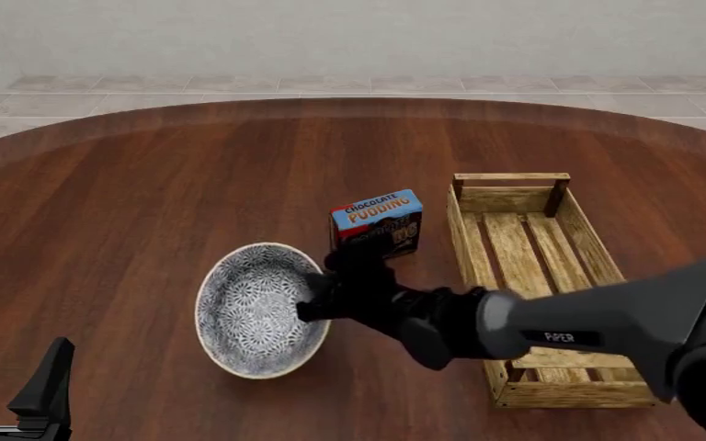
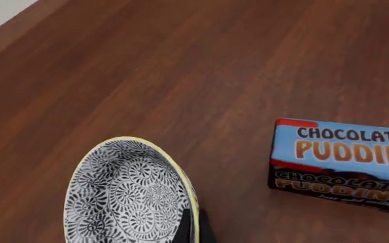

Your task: Pick up the bowl on the left and put it in the tray.

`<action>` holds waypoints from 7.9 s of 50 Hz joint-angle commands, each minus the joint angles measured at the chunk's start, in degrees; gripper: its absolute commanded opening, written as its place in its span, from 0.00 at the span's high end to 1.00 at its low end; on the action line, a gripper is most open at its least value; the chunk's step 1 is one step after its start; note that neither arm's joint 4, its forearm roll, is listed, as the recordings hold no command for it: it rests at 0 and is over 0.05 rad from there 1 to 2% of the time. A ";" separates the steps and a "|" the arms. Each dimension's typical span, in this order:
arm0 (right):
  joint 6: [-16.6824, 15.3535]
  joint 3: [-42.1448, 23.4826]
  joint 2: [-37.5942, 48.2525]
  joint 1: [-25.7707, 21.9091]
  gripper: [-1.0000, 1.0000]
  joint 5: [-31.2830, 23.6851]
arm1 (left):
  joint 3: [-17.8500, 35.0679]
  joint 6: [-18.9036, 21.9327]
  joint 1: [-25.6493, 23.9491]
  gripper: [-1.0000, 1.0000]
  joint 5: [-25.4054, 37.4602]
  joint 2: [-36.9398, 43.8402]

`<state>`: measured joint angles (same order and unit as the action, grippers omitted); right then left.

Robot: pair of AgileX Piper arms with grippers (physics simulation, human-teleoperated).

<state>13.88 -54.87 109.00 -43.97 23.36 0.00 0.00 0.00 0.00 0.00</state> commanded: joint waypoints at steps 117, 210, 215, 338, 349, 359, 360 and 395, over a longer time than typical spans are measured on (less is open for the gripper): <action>-1.02 10.89 -30.11 4.66 1.00 -8.42 | 0.00 0.00 0.00 0.00 0.00 0.00; 1.11 13.84 -53.18 13.97 1.00 -20.76 | 0.00 0.00 0.00 0.00 0.00 0.00; 1.67 14.05 -54.27 15.10 1.00 -21.23 | 0.00 0.00 0.00 0.00 0.00 0.00; 15.37 19.92 -42.38 43.26 1.00 -21.13 | 0.00 0.00 0.00 0.00 0.00 0.00; 16.78 20.95 -38.69 44.64 1.00 -18.28 | 0.00 0.00 0.00 0.00 0.00 0.00; 16.80 21.88 -37.30 47.12 1.00 -16.67 | 0.00 0.00 0.00 0.00 0.00 0.00; 16.78 21.92 -37.13 47.20 1.00 -16.55 | 0.00 0.00 0.00 0.00 0.00 0.00; 16.96 22.43 -29.44 49.51 1.00 -11.40 | 0.00 0.00 0.00 0.00 0.00 0.00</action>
<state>30.45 -32.18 77.32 5.46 10.34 0.00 0.00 0.00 0.00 0.00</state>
